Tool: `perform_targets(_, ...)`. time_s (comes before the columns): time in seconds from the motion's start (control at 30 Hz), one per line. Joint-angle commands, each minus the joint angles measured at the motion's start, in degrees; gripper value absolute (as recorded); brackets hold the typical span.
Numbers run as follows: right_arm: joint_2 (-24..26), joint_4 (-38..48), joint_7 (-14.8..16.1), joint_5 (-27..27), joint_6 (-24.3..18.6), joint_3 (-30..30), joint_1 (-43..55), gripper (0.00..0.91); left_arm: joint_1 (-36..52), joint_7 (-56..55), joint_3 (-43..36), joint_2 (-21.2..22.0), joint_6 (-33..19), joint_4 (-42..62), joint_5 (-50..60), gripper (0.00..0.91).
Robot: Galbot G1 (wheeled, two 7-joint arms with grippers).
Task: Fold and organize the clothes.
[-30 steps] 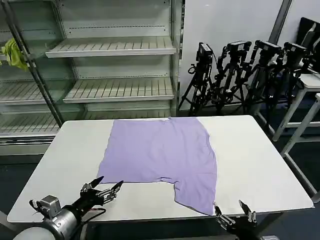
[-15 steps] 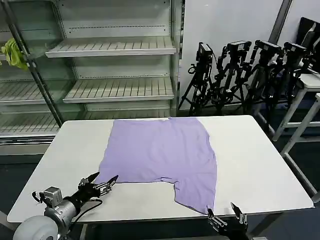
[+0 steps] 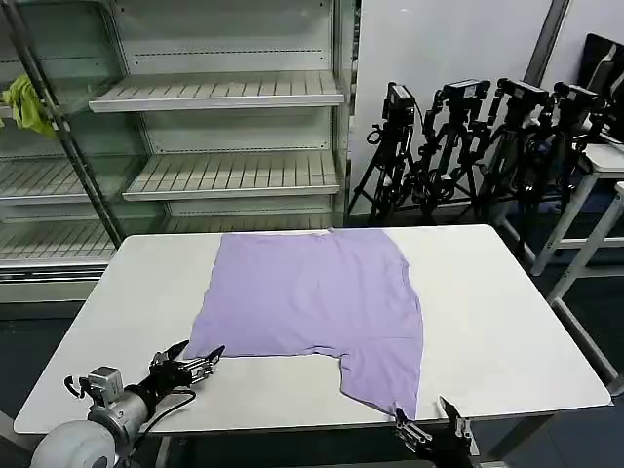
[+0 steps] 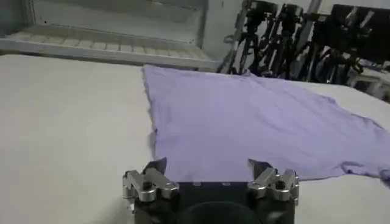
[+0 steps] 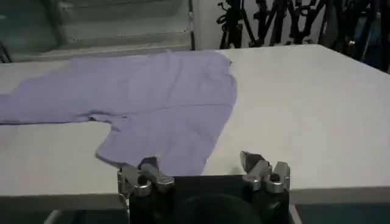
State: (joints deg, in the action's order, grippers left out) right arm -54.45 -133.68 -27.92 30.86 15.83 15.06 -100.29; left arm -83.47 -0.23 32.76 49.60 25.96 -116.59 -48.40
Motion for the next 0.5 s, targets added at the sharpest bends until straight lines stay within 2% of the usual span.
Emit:
perform_targets(0.03,-0.32,1.2,0.12,-0.93,-0.01,-1.74,0.79,0.907,0.65,0.17,-0.05,-0.09,-0.17,1.51,0.53,0.907)
perform_targets(0.5,-0.98,2.14,0.53,-2.13,-0.18,-2.58,1.5,0.907,-0.18,0.93,-1.24,-0.22,-0.6,2.0,2.46,0.907)
